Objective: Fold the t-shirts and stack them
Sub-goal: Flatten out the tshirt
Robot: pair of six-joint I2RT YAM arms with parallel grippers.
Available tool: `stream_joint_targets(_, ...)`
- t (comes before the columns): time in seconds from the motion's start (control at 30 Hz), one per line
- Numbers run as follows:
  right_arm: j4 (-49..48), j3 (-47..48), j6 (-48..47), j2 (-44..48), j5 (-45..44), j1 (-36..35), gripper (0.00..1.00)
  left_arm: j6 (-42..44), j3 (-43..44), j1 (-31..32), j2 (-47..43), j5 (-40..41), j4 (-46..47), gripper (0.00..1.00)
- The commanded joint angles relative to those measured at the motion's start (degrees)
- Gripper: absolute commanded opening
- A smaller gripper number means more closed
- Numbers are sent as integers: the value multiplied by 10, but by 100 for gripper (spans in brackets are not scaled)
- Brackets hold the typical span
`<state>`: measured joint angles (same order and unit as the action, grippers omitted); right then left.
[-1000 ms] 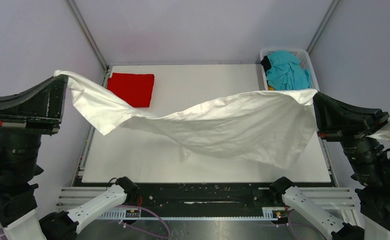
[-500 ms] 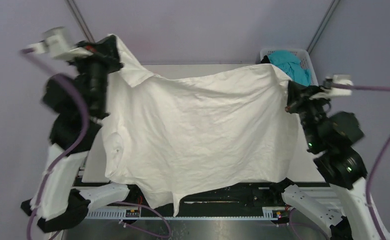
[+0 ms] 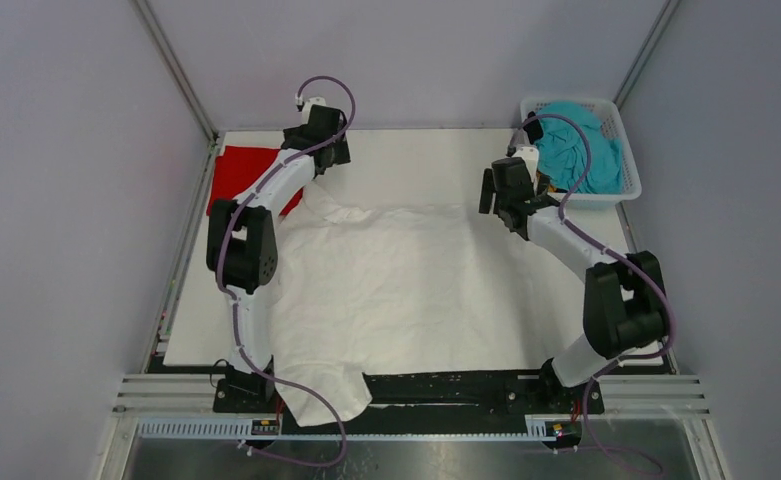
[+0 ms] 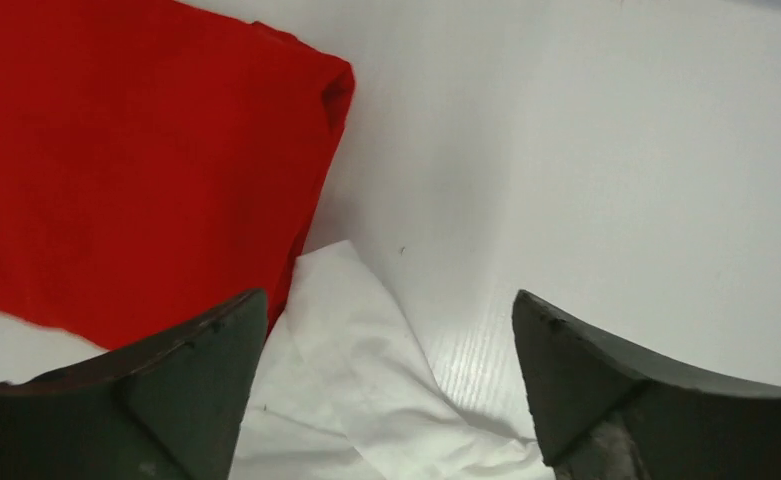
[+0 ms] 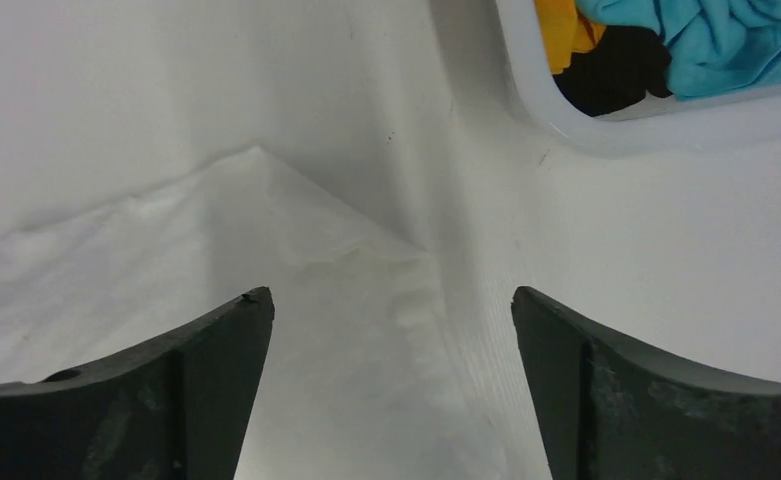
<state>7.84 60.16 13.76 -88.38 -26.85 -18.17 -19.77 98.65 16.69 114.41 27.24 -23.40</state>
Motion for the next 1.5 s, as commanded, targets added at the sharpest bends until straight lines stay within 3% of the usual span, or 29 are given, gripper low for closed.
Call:
stream_joint_targets(0.0, -10, 76, 34, -29, -21, 5, 99, -28, 113, -8, 15, -51, -59, 99)
stream_joint_targets(0.17, -4, 54, 49, -5, 20, 5, 100, -53, 17, -8, -46, -85, -23, 99)
stream_joint_targets(0.33, -49, -38, 79, 36, 212, 5, 100, -97, -122, -8, -114, -130, 29, 99)
stream_joint_targets(0.47, -130, -111, 122, 51, 327, 5, 99, -136, -191, -13, -110, -143, 60, 99)
stream_joint_targets(0.57, -148, -128, 143, 38, 363, 5, 100, -166, -192, -24, -75, -167, 60, 99)
stream_joint_targets(1.07, -129, -128, 165, -34, 358, 5, 99, -222, -142, -44, 46, -184, 94, 99)
stream_joint_targets(1.47, -104, -115, 152, -46, 340, 5, 99, -264, -25, -43, 113, -255, 153, 99)
